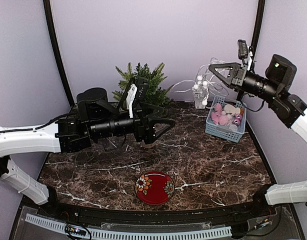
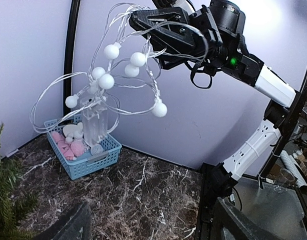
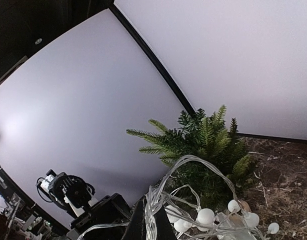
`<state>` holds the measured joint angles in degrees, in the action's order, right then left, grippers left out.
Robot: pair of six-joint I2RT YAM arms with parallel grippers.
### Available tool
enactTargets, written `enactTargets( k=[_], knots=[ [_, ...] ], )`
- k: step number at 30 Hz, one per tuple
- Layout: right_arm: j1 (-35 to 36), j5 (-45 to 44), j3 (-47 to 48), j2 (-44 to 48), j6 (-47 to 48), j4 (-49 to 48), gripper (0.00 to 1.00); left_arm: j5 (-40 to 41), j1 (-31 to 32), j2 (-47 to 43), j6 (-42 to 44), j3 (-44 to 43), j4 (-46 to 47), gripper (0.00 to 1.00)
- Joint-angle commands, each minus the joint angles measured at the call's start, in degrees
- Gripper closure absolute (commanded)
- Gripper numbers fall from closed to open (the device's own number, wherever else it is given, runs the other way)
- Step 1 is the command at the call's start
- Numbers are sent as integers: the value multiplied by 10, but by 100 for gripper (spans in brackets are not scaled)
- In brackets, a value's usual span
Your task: Decorate the small christmas tree
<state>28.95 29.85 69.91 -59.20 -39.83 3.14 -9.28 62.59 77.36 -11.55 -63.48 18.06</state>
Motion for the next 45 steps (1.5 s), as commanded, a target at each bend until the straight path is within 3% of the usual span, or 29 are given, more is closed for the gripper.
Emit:
enactTargets(
  k=[1, 4, 12, 27, 34, 45],
  knots=[
    [35, -3, 35, -10, -20, -72, 100, 38, 2, 11, 25, -34, 45, 14],
    [58, -3, 44, -20, -26, -88, 100, 47, 2, 27, 28, -47, 41, 17],
    [114, 2, 68, -49, -32, -122, 100, 30, 2, 61, 24, -68, 49, 37],
    [146, 27, 75, -81, -55, -171, 100, 63, 1, 74, 26, -85, 55, 37],
    [153, 47, 81, -91, -56, -179, 100, 26, 1, 83, 13, -89, 80, 37],
    [154, 49, 81, -83, -50, -164, 100, 17, 1, 95, 11, -99, 91, 55]
  ],
)
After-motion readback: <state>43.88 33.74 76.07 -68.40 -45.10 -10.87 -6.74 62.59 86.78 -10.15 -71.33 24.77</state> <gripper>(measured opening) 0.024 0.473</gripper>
